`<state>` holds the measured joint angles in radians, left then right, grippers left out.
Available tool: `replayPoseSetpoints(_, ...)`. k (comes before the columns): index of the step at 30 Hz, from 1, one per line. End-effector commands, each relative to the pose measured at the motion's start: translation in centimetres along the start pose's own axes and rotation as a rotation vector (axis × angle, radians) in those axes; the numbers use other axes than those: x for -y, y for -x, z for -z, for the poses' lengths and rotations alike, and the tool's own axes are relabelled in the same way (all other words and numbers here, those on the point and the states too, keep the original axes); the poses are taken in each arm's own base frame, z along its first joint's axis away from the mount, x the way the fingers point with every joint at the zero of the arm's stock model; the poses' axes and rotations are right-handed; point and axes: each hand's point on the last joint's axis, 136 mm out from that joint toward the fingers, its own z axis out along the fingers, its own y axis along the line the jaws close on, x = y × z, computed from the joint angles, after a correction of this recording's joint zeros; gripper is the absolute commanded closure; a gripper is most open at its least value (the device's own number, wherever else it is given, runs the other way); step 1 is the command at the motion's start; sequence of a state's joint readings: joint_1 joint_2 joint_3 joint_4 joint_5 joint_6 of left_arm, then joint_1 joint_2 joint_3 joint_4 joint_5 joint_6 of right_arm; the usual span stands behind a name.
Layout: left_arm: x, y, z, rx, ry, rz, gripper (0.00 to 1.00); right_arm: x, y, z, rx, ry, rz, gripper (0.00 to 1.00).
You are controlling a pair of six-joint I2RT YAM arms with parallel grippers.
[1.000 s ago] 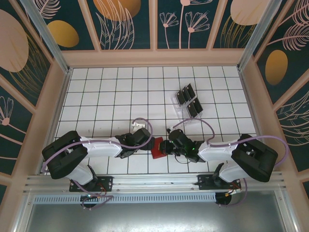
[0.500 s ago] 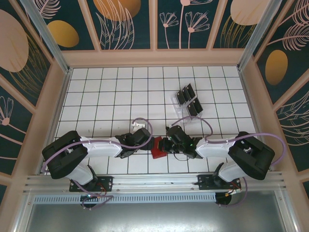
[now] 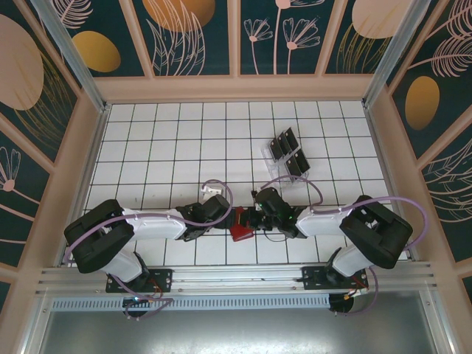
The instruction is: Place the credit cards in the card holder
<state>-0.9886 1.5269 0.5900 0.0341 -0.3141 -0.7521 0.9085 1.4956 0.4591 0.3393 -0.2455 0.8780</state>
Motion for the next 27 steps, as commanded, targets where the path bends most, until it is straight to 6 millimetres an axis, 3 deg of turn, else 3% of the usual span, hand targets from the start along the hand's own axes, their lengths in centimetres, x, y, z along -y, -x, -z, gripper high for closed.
replayPoseSetpoints(1, 0.5, -1.8, -0.4, -0.069, -0.049, 0.011, 0.08, 7.3, -3.9, 0.5, -0.111, -0.255, -0.062, 1.00)
replayPoseSetpoints(4, 0.4, -1.2, -0.2, -0.050, -0.038, 0.016, 0.08, 4.8, -1.9, 0.8, -0.060, -0.200, -0.020, 1.00)
replayPoseSetpoints(9, -0.2, 1.3, 1.0, 0.037, 0.019, 0.050, 0.05, -0.5, 2.0, 1.7, 0.043, -0.093, 0.076, 0.74)
replayPoseSetpoints(14, -1.3, 6.0, 3.9, 0.188, 0.085, 0.108, 0.01, -6.1, 6.0, 4.5, 0.190, 0.043, 0.154, 0.53)
replayPoseSetpoints(17, -2.0, 8.8, 5.8, 0.270, 0.108, 0.138, 0.01, -8.2, 8.1, 7.0, 0.276, 0.095, 0.172, 0.44)
replayPoseSetpoints(22, -4.7, 13.2, 8.9, 0.407, 0.226, 0.136, 0.01, -8.0, 11.4, 12.1, 0.434, 0.081, 0.166, 0.34)
replayPoseSetpoints(27, -9.5, 17.4, 11.7, 0.531, 0.338, 0.172, 0.01, -4.5, 16.0, 18.7, 0.660, -0.078, 0.159, 0.21)
